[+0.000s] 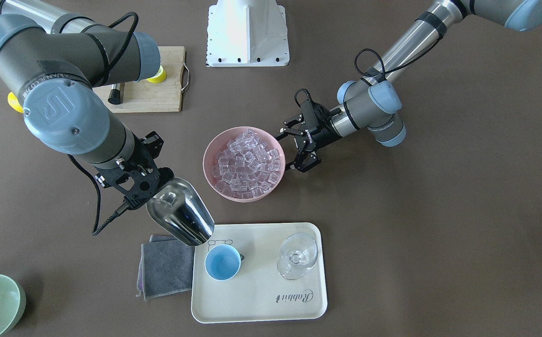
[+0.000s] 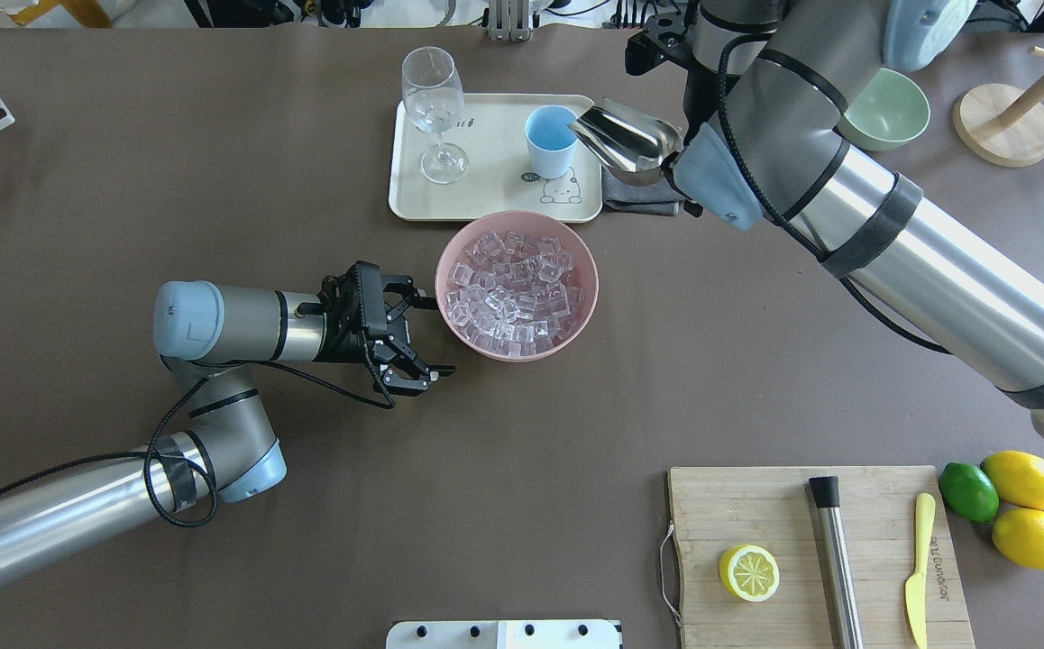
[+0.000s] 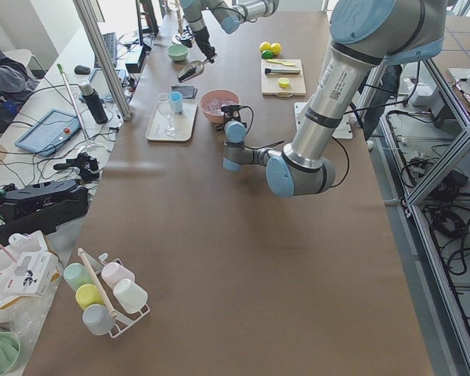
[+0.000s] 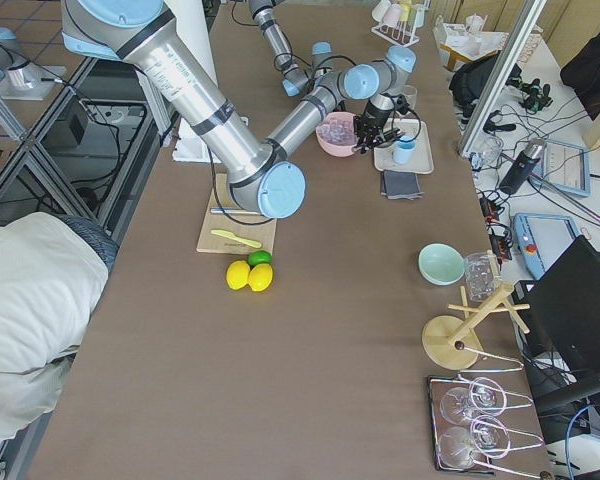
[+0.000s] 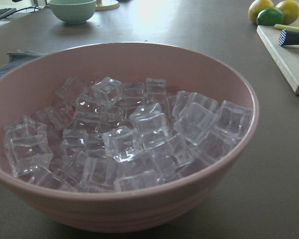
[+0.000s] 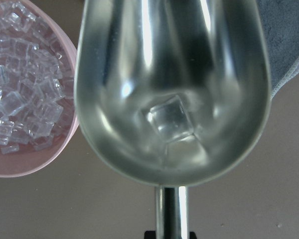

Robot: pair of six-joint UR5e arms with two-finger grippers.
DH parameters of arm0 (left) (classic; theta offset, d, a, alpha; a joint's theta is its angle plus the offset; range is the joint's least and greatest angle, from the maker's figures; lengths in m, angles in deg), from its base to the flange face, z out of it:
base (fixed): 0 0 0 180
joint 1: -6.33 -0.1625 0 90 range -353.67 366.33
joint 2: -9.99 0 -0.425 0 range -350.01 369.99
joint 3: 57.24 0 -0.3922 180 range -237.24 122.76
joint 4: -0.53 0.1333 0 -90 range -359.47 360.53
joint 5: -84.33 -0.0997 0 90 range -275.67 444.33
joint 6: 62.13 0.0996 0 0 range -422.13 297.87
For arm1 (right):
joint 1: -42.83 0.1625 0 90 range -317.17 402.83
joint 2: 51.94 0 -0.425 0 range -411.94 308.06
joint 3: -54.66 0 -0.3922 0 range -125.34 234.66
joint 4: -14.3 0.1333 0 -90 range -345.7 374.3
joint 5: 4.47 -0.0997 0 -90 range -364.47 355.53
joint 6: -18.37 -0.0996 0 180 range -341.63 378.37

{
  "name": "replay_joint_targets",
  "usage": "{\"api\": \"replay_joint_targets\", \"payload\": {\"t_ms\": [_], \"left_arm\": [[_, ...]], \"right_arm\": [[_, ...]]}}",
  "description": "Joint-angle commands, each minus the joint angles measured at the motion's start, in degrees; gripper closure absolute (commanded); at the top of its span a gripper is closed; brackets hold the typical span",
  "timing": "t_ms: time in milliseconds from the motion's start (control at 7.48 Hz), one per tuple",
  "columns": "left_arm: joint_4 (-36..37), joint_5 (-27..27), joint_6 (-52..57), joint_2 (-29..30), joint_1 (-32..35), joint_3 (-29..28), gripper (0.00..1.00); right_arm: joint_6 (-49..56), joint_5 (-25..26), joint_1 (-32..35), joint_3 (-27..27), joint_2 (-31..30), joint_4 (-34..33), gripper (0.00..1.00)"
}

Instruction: Put ice in cup with scoop

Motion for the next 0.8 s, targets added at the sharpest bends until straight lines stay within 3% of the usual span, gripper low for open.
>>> {"api": "replay_joint_targets", "payload": {"t_ms": [0, 401, 668], "left_arm": [[0.0, 0.0, 0.1, 0.0, 0.0, 0.0, 0.01], [0.0, 0.0, 0.1, -0.1, 0.0, 0.0, 0.01], [0.0, 0.0, 0.1, -0.1, 0.0, 0.4, 0.01]], "right_arm": [[6.4, 0.5, 0.1, -6.2, 5.5, -9.0, 1.00], [10.1, 2.9, 0.1, -10.5, 10.6, -18.0, 1.00], [10.8, 4.8, 0.1, -14.3, 13.9, -20.4, 1.00]]}}
